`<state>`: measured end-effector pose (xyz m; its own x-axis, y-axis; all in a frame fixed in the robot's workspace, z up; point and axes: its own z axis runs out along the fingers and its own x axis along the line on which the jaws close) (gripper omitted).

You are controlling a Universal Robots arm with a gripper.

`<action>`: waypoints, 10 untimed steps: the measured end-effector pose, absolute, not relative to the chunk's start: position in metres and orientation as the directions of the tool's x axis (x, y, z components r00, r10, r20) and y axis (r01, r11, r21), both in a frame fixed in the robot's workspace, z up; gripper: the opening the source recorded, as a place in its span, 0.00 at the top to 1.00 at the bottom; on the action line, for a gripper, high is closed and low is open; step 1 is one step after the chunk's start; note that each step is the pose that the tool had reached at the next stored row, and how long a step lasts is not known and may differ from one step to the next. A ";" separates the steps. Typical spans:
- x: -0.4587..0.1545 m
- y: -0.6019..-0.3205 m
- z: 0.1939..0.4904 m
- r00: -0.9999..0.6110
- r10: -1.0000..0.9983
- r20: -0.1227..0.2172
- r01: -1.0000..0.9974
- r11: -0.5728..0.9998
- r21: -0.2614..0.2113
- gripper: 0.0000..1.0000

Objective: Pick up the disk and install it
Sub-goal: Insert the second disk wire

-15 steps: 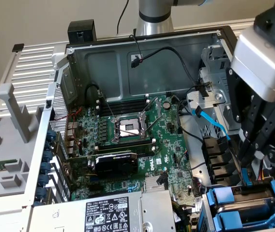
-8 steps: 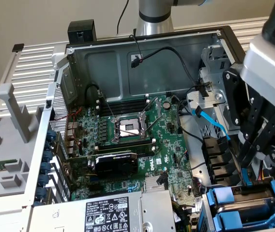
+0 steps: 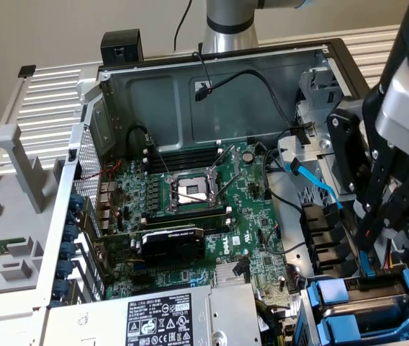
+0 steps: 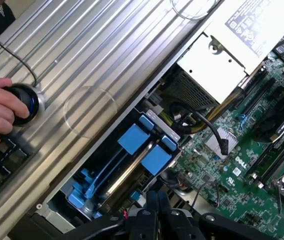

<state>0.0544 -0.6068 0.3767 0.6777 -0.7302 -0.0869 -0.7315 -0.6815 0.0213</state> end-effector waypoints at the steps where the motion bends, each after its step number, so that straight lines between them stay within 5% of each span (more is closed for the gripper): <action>1: 0.054 -0.607 0.377 0.691 -0.718 -0.087 -0.719 -0.695 0.021 0.85; 6: 0.054 -0.607 0.377 0.748 -0.659 -0.077 -0.661 -0.751 0.011 0.85; 10: 0.054 -0.607 0.377 0.774 -0.633 -0.032 -0.633 -0.773 -0.028 0.85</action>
<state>0.0544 -0.6068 0.3766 0.7738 -0.6326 -0.0322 -0.6334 -0.7733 -0.0284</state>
